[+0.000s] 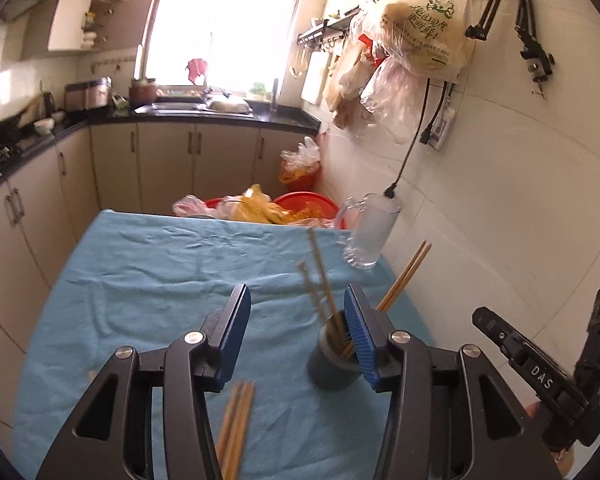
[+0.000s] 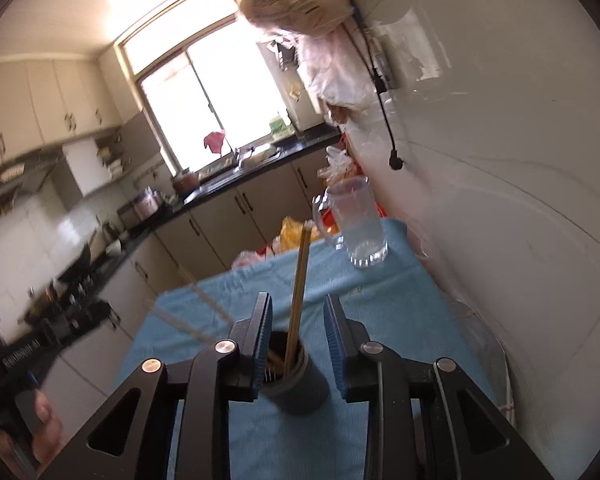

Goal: Organize utensils
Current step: 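Withdraw both grippers from the cup toward the remaining chopsticks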

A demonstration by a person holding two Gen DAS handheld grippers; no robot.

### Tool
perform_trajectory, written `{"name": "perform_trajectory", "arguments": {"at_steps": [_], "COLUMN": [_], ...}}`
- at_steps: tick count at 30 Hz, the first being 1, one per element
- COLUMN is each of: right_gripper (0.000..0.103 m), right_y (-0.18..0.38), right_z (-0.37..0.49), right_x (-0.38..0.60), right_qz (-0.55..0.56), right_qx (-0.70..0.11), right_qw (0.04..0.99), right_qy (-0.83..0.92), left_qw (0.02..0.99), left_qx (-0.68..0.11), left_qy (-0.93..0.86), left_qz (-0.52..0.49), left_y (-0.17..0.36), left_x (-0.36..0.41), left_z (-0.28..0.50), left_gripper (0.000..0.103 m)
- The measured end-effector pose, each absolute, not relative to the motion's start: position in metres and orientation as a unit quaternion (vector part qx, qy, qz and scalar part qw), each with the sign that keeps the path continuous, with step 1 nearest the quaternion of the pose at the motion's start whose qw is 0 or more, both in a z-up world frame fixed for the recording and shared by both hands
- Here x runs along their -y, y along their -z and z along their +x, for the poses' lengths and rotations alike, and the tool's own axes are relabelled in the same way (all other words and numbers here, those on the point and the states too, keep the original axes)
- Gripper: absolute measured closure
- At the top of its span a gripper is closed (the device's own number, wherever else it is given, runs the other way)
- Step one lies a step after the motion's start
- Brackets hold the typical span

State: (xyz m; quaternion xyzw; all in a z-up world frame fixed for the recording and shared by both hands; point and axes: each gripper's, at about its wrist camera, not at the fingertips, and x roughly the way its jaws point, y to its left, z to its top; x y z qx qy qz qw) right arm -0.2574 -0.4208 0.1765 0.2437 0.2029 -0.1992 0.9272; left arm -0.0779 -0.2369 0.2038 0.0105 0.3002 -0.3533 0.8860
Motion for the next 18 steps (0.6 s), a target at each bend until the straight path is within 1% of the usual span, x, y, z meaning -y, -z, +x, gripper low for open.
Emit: {"name": "perform_trajectory", "arguments": {"at_steps": [2,6,8,13,18], "right_gripper": [0.072,0.06,0.056,0.056,0.056], "right_y": [-0.17,-0.158,-0.153,-0.136,-0.123], "right_z": [-0.26,-0.265,-0.264,-0.261,-0.254], "right_x": [0.404,0.371,0.36,0.331,0.312], "right_qz": [0.227,0.199,0.183,0.155,0.15], "right_qx": [-0.214,-0.227,-0.237,-0.26,-0.283], "right_qw": [0.928,0.93,0.931,0.93,0.927], "right_qy": [0.202,0.209,0.21,0.208,0.197], "left_qw": [0.891,0.892,0.893,0.892,0.895], "left_qx": [-0.297,-0.312,-0.318,-0.343,-0.359], "left_qy": [0.342,0.325,0.316,0.292,0.263], "left_qz": [0.017,0.031,0.04,0.037,0.038], "left_y": [-0.194,-0.171,-0.158,-0.128,-0.105], "left_x": [0.22,0.192,0.176,0.14,0.107], "left_z": [-0.089,-0.102,-0.108,-0.112,-0.112], "left_gripper": [0.052,0.052,0.052,0.052,0.052]}}
